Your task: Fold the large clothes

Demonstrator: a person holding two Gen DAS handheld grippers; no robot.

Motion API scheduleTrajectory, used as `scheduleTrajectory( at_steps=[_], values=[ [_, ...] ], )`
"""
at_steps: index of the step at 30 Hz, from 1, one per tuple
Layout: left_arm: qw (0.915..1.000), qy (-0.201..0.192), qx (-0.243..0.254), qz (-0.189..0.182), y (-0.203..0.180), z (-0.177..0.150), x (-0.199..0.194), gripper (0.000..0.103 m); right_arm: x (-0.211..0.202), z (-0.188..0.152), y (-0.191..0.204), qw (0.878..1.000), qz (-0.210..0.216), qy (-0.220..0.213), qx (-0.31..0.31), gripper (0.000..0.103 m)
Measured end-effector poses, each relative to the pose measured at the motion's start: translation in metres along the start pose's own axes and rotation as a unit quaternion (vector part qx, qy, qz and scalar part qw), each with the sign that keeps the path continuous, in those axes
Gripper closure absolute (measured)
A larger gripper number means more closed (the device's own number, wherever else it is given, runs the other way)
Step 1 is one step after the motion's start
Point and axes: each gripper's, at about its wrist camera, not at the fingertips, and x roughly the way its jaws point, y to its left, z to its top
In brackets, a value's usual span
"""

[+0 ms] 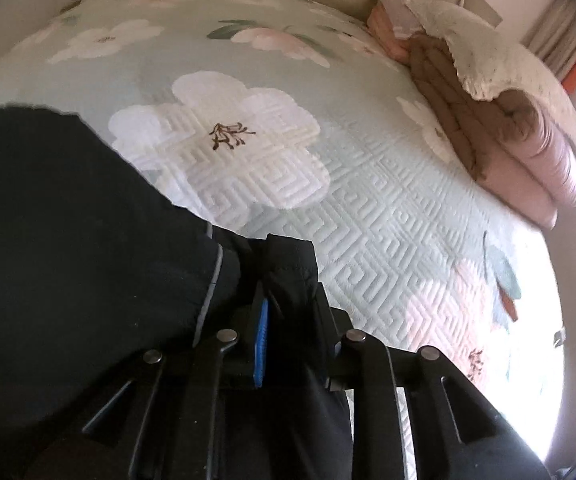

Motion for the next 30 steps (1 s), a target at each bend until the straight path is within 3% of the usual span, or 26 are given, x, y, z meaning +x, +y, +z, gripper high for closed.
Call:
scheduleTrajectory(
  at_steps=[2, 4, 6, 7, 9, 10, 12, 14, 17, 19, 21, 22, 25, 28, 30],
  values=[
    [0.9992, -0.033, 0.021, 0.006, -0.005, 0.007, -0.025, 0.096, -0.013, -0.005, -0.013, 1.0, 0.004, -0.017, 0.023, 0.071],
    [0.9973, -0.051, 0.053, 0.006, -0.016, 0.013, -0.053, 0.096, -0.05, -0.013, -0.027, 0.996, 0.017, -0.068, 0.063, 0.055],
    [0.9934, -0.068, 0.092, -0.014, -0.04, 0.015, -0.089, 0.094, -0.093, -0.022, -0.039, 0.988, 0.022, -0.119, 0.093, 0.028],
    [0.9912, -0.072, 0.11, -0.021, -0.052, 0.014, -0.102, 0.091, -0.111, -0.027, -0.042, 0.985, 0.03, -0.139, 0.102, 0.024],
    [0.9846, -0.048, 0.156, -0.062, -0.085, 0.009, -0.125, 0.089, -0.156, -0.038, -0.044, 0.976, 0.076, -0.169, 0.111, 0.022],
    [0.9762, -0.026, 0.19, -0.102, -0.109, -0.001, -0.137, 0.088, -0.176, -0.042, -0.039, 0.974, 0.098, -0.174, 0.105, 0.022],
    [0.965, -0.007, 0.233, -0.12, -0.145, -0.019, -0.147, 0.078, -0.204, -0.05, -0.023, 0.975, 0.119, -0.169, 0.084, 0.022],
    [0.9563, -0.009, 0.274, -0.101, -0.18, -0.05, -0.155, 0.05, -0.223, -0.061, -0.002, 0.977, 0.138, -0.148, 0.064, 0.022],
    [0.9505, 0.007, 0.303, -0.071, -0.212, -0.093, -0.141, 0.049, -0.218, -0.078, 0.038, 0.977, 0.187, -0.094, 0.044, 0.022],
    [0.948, 0.036, 0.316, -0.004, -0.219, -0.118, -0.102, 0.049, -0.19, -0.087, 0.067, 0.983, 0.172, -0.056, 0.013, 0.022],
    [0.9557, 0.05, 0.29, 0.008, -0.21, -0.13, -0.082, 0.047, -0.148, -0.1, 0.09, 0.986, 0.166, -0.008, -0.013, 0.02],
    [0.9629, 0.052, 0.265, -0.006, -0.2, -0.13, -0.068, 0.047, -0.135, -0.105, 0.095, 0.985, 0.175, -0.001, -0.006, 0.019],
    [0.9668, 0.041, 0.252, -0.006, -0.197, -0.129, -0.056, 0.047, -0.123, -0.107, 0.096, 0.984, 0.175, -0.032, 0.018, 0.016],
    [0.9603, 0.017, 0.276, 0.035, -0.208, -0.137, -0.054, 0.046, -0.123, -0.111, 0.097, 0.984, 0.169, -0.046, 0.029, 0.016],
    [0.9624, 0.013, 0.269, 0.033, -0.205, -0.137, -0.054, 0.046, -0.126, -0.113, 0.098, 0.984, 0.168, -0.058, 0.027, 0.016]
  ],
)
